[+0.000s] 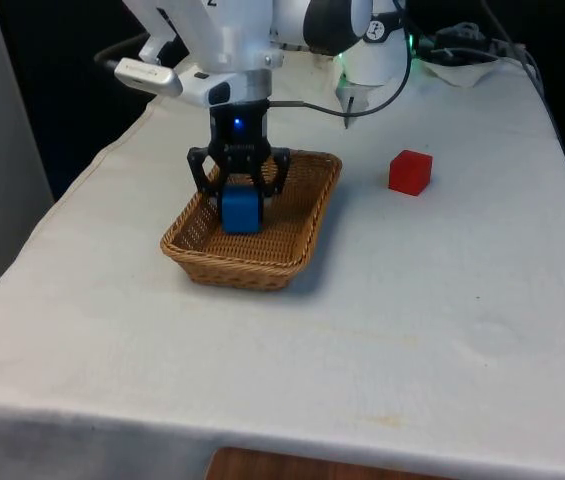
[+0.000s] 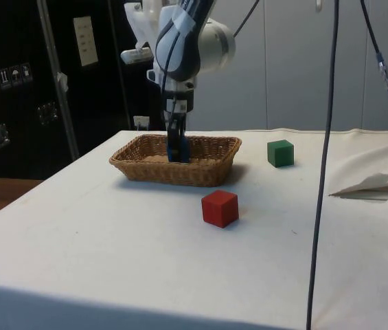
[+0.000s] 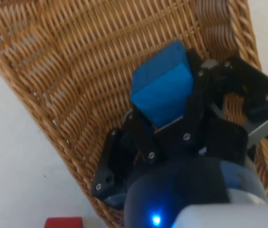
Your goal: Pick up the blue cube and place it into the basket.
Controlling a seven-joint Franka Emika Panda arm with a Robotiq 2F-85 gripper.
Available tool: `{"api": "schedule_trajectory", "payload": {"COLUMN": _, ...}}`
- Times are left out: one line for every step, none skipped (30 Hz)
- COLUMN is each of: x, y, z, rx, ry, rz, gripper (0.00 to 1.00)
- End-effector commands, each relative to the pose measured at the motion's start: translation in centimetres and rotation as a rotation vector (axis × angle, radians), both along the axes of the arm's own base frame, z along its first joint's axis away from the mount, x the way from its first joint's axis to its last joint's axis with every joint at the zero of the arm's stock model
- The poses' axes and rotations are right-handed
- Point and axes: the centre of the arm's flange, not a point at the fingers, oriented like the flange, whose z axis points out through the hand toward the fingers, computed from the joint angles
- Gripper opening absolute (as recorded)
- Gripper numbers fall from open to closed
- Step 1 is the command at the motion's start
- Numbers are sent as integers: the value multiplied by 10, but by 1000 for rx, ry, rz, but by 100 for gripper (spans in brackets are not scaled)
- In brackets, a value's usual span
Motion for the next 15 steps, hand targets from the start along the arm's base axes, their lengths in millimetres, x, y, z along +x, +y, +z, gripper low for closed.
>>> {"api": "schedule_trajectory", "payload": {"x": 2, "y": 1, "z": -1, "rx": 13, "ry": -15, "rz": 3, "gripper": 0}}
{"api": "schedule_trajectory", "payload": {"x": 2, "y": 1, "z": -2, "rx": 16, "ry": -19, "rz": -1, "gripper": 0}}
{"api": "schedule_trajectory", "payload": {"x": 0, "y": 0, "z": -3, "rx": 6, "ry": -3, "rz": -4, "gripper": 0}}
{"api": "schedule_trajectory", "payload": {"x": 2, "y": 2, "z": -2, "rx": 18, "ry": -20, "rz": -3, "gripper": 0}}
{"api": "schedule_trajectory", "payload": {"x": 2, "y": 1, "z": -2, "rx": 19, "ry": -22, "rz": -5, "gripper": 0}}
{"api": "schedule_trajectory", "payload": {"x": 2, "y": 1, "z": -2, "rx": 18, "ry": -22, "rz": -6, "gripper": 0}}
{"api": "schedule_trajectory", "payload": {"x": 2, "y": 1, "z": -2, "rx": 18, "ry": -20, "rz": -7, "gripper": 0}}
{"api": "schedule_trajectory", "payload": {"x": 2, "y": 2, "z": -3, "rx": 17, "ry": -19, "rz": -7, "gripper": 0}}
{"api": "schedule_trajectory", "payload": {"x": 1, "y": 1, "z": -3, "rx": 16, "ry": -17, "rz": -7, "gripper": 0}}
{"api": "schedule_trajectory", "payload": {"x": 1, "y": 1, "z": -3, "rx": 15, "ry": -16, "rz": -8, "gripper": 0}}
{"api": "schedule_trajectory", "payload": {"x": 1, "y": 0, "z": -3, "rx": 10, "ry": -8, "rz": -7, "gripper": 0}}
{"api": "schedule_trajectory", "payload": {"x": 1, "y": 1, "z": -4, "rx": 14, "ry": -14, "rz": -7, "gripper": 0}}
{"api": "schedule_trajectory", "payload": {"x": 1, "y": 1, "z": -4, "rx": 13, "ry": -13, "rz": -7, "gripper": 0}}
{"api": "schedule_trajectory", "payload": {"x": 1, "y": 1, "z": -4, "rx": 13, "ry": -11, "rz": -6, "gripper": 3}}
{"api": "schedule_trajectory", "payload": {"x": 1, "y": 1, "z": -4, "rx": 12, "ry": -11, "rz": -8, "gripper": 9}}
